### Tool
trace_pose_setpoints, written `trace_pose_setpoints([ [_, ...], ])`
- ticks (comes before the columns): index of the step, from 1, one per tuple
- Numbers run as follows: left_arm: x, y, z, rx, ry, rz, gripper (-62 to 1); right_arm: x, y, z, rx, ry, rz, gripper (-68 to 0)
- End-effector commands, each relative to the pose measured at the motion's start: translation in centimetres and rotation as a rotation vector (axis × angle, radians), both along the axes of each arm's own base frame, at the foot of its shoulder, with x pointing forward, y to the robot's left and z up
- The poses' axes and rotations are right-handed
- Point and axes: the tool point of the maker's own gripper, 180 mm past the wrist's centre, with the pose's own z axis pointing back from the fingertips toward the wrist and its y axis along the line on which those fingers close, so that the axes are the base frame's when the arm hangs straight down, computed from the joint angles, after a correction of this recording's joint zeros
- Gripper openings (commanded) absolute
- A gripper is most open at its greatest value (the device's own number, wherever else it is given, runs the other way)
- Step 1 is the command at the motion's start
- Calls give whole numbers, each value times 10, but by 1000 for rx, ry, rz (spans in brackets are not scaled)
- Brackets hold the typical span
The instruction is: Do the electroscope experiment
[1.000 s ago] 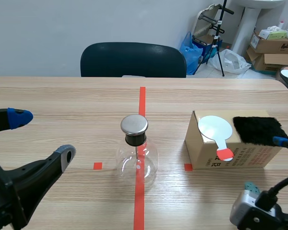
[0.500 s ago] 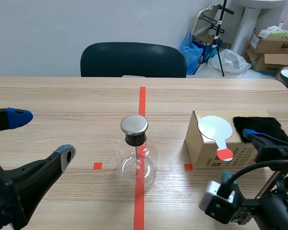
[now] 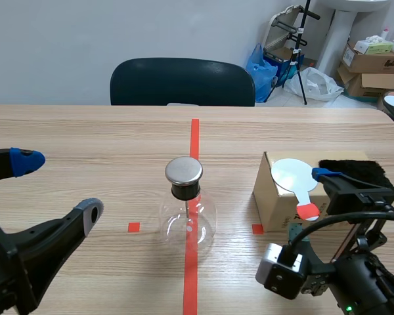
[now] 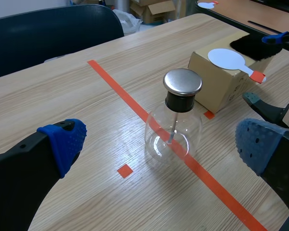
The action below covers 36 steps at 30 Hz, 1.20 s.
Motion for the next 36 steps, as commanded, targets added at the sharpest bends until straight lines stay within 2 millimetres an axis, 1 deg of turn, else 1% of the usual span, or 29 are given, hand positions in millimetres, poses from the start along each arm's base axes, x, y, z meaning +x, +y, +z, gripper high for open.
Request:
trace_pose_setpoints([
  [1, 1, -3, 10, -23, -27, 0, 14, 7, 0, 12, -14, -48, 20, 4],
  [8, 1, -3, 10, -23, -27, 0, 14, 6, 2, 10, -41, -47, 37, 4],
  [15, 1, -3, 10, -23, -27, 0, 14, 7, -2, -3, -67, -22, 37, 4],
  [36, 1, -3, 10, -23, -27, 0, 14, 9, -6, -2, -47, -19, 17, 4],
])
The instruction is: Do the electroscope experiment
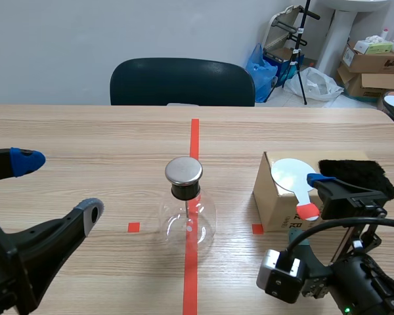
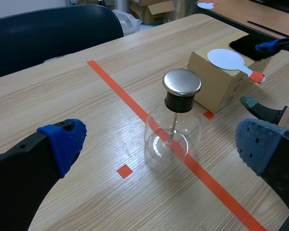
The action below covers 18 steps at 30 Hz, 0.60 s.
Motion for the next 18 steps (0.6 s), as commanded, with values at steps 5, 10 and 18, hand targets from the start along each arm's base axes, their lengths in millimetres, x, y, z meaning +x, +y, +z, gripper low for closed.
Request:
trace_pose_setpoints([
  [5, 1, -3, 10, -23, -27, 0, 14, 8, -7, 10, 1, -37, -15, -54],
  [10, 1, -3, 10, -23, -27, 0, 14, 8, -7, 10, 5, -37, -18, -258],
  [18, 1, -3, 10, -23, -27, 0, 14, 8, -8, 11, 12, -36, -25, -515],
])
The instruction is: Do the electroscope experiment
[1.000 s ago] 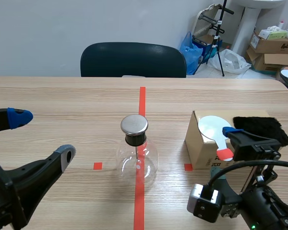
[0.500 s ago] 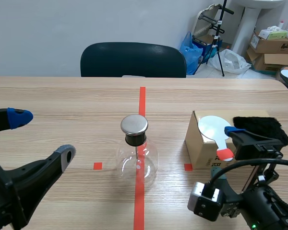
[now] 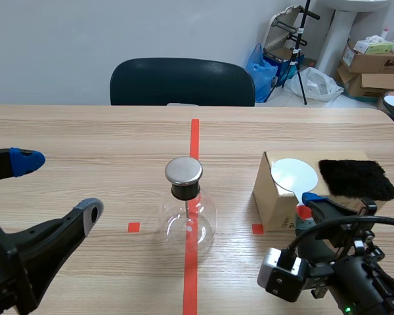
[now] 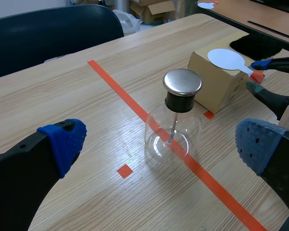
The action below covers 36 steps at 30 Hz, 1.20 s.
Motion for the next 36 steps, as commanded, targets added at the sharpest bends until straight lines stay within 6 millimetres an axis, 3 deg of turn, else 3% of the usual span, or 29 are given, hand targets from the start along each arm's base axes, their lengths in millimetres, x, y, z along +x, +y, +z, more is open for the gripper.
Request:
trace_pose_setpoints([
  [1, 1, -3, 10, -23, -27, 0, 14, 8, -6, 10, -1, -37, -14, -552],
  [4, 1, -3, 10, -23, -27, 0, 14, 8, -6, 10, -1, -37, -14, -666],
  [36, 1, -3, 10, -23, -27, 0, 14, 8, -8, 10, -3, -36, -23, -666],
])
